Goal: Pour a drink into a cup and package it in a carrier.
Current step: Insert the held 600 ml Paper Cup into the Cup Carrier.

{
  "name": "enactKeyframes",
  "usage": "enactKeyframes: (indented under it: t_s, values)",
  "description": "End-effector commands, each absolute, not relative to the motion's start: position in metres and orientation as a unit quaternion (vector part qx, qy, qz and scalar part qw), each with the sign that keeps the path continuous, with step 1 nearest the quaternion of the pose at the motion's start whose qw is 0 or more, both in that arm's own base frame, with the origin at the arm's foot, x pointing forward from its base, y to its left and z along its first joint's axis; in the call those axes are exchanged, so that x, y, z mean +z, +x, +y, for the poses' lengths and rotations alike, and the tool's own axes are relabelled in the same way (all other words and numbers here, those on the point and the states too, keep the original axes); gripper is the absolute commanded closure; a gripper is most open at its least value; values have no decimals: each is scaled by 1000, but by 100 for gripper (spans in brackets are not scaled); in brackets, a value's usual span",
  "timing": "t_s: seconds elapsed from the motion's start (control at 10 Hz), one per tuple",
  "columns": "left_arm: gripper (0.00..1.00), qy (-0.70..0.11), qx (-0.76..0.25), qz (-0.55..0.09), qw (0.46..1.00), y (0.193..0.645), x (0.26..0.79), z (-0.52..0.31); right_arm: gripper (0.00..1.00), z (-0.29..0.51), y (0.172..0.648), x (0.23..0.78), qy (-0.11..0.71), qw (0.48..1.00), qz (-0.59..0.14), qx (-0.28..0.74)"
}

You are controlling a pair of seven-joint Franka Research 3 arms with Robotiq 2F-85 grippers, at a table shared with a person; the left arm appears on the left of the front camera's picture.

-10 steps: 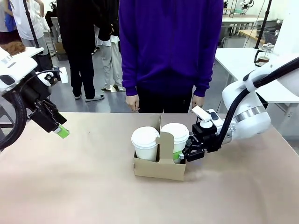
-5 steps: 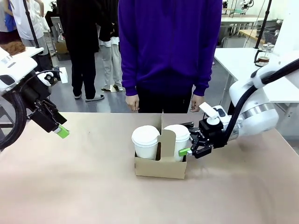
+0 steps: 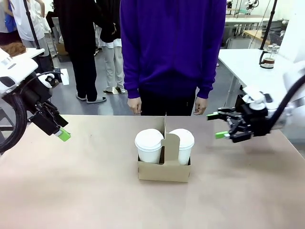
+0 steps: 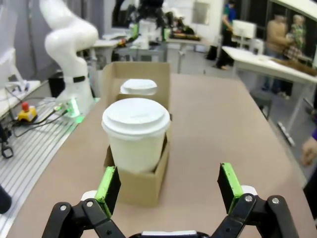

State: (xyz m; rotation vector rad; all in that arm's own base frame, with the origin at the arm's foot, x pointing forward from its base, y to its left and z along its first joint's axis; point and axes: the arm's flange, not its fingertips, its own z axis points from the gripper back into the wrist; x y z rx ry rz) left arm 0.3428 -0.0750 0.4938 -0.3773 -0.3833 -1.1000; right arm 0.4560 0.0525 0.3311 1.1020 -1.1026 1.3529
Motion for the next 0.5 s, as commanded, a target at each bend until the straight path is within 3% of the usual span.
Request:
enactKeyframes:
  t_s: [0.0, 0.4]
  values:
    - [3, -184, -522, -183, 813, 343, 494, -74, 0, 0, 438, 349, 453, 584, -438, 511]
    - [3, -184, -522, -183, 813, 343, 494, -74, 0, -115, 388, 354, 412, 697, -428, 401]
